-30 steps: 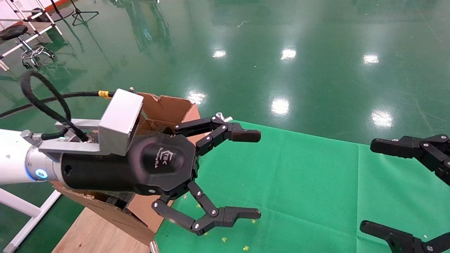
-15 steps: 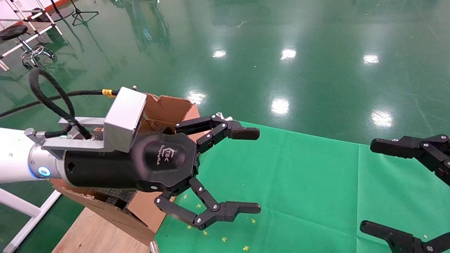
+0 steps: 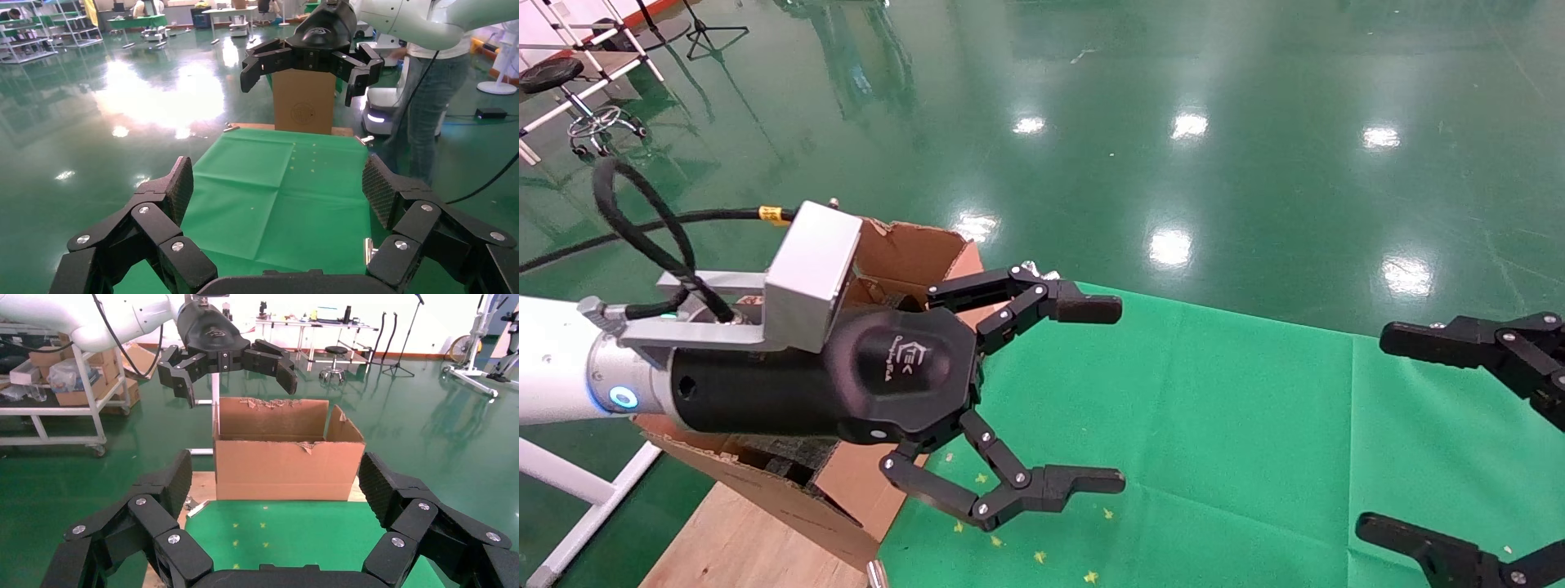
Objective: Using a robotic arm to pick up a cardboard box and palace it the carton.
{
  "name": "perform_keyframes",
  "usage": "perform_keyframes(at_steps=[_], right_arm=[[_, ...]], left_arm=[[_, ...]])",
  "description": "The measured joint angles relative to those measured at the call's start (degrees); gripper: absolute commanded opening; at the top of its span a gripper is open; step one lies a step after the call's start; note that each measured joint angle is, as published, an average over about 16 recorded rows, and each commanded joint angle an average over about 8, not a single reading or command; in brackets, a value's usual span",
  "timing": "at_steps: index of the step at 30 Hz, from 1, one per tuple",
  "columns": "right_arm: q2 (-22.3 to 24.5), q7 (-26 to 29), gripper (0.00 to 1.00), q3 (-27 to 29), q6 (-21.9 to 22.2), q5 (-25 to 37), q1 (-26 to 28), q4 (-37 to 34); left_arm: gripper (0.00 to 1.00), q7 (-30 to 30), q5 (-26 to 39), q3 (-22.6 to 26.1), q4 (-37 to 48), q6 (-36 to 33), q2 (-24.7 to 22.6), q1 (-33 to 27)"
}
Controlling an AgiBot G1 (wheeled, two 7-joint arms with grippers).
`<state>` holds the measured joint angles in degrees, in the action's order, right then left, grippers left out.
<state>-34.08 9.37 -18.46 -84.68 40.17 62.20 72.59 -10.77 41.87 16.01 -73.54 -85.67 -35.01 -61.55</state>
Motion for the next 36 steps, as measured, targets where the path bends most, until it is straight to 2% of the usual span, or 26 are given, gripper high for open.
perform_keyframes(at_steps=[36], right_arm=[[0.0, 0.0, 1.0, 0.0, 0.0, 0.02, 0.0, 0.0]], left_arm=[[1.0, -0.03, 0.12, 0.06, 0.1, 0.06, -0.02, -0.09]])
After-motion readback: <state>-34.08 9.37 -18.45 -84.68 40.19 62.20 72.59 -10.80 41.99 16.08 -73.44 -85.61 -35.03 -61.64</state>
